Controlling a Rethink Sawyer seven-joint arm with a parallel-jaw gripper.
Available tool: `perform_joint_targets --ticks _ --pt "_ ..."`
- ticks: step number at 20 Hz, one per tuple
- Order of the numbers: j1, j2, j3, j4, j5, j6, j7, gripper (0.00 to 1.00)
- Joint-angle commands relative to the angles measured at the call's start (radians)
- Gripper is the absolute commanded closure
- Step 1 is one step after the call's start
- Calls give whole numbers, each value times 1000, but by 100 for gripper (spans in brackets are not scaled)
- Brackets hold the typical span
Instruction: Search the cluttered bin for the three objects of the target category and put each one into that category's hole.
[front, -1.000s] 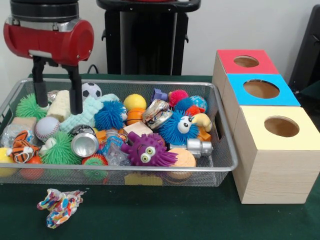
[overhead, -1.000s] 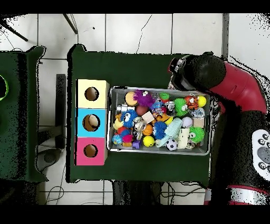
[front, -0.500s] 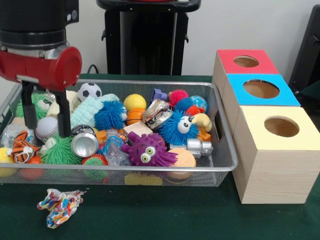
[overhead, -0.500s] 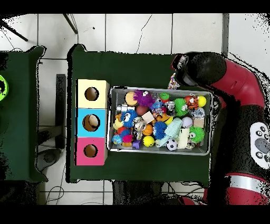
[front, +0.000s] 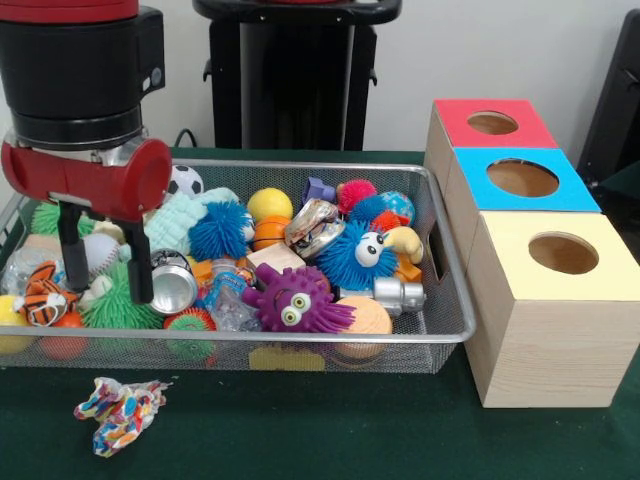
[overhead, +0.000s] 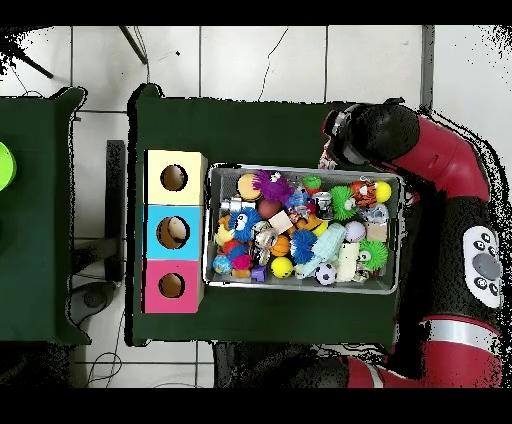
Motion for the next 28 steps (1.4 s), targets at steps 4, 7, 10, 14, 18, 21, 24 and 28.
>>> perform_joint_targets --ticks 4,7,10,14,18,21,24,28 --pt "-19 17 50 108 7 -74 90 0" --pt "-20 5 37 118 2 -68 91 0" --pt "-37 50 49 55 -6 -41 47 0" --pt "-42 95 72 30 0 -69 42 0" --pt "-37 125 85 3 7 -81 48 0" --pt "-34 132 85 -5 6 -88 51 0" --pt "-34 130 85 13 6 -110 60 0" --pt "-19 67 56 50 0 -91 71 0"
